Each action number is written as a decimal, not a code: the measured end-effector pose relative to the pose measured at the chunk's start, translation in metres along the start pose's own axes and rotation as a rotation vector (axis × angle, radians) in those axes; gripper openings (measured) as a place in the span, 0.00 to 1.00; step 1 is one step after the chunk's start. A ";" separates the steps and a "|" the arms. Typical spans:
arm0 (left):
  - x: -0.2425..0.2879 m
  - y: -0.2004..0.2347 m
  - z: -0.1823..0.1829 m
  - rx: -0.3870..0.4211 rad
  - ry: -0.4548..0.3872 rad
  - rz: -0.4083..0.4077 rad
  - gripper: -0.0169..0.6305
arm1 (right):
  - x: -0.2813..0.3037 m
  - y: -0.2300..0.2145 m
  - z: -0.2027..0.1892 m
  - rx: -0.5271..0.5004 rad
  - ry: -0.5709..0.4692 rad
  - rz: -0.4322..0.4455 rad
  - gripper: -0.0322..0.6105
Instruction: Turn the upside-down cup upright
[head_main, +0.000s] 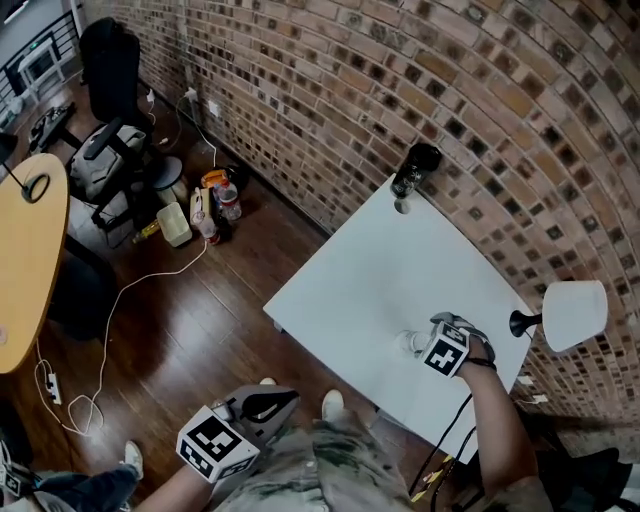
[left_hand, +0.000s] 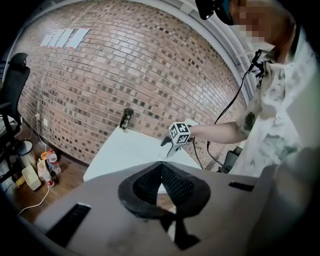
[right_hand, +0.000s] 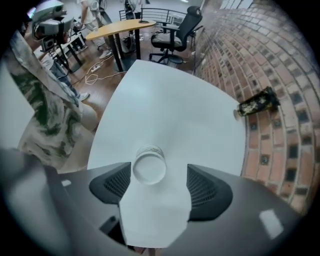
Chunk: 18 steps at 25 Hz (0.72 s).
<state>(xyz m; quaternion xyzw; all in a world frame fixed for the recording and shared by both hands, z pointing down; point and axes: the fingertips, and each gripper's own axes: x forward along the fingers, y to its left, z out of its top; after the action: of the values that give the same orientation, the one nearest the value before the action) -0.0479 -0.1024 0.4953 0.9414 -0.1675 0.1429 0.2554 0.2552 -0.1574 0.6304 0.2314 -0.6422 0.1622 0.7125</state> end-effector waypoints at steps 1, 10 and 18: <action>-0.001 0.000 -0.005 -0.002 0.012 -0.018 0.04 | -0.008 -0.002 -0.003 0.051 -0.021 -0.033 0.59; 0.005 -0.005 -0.042 0.069 0.116 -0.121 0.04 | -0.083 0.058 -0.042 0.507 -0.352 -0.217 0.56; 0.012 -0.118 -0.042 0.142 0.039 -0.053 0.04 | -0.130 0.182 -0.114 0.650 -0.712 -0.176 0.54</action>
<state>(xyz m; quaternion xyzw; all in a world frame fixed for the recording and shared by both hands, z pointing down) 0.0013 0.0123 0.4834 0.9583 -0.1271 0.1660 0.1949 0.2387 0.0652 0.5159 0.5363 -0.7401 0.2040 0.3507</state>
